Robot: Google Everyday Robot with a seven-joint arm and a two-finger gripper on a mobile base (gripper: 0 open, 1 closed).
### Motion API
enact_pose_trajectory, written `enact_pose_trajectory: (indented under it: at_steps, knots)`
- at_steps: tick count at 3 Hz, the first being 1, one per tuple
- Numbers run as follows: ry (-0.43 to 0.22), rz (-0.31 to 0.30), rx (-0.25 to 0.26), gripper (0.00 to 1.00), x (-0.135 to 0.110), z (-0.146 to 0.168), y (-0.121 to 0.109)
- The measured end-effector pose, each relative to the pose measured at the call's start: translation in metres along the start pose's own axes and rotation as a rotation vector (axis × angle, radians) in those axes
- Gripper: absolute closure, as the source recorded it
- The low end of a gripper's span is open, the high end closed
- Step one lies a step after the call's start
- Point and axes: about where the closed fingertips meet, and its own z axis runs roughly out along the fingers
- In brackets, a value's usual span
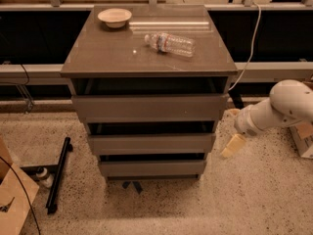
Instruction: Open bottom drawer
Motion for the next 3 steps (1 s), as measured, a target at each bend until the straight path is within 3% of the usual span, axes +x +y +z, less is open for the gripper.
enact_pose_trajectory:
  at_steps: [1, 3]
  knots:
    - [0.01, -0.001, -0.019, 0.0, 0.003, 0.006, 0.007]
    - [0.026, -0.013, -0.085, 0.0, 0.008, 0.083, 0.042]
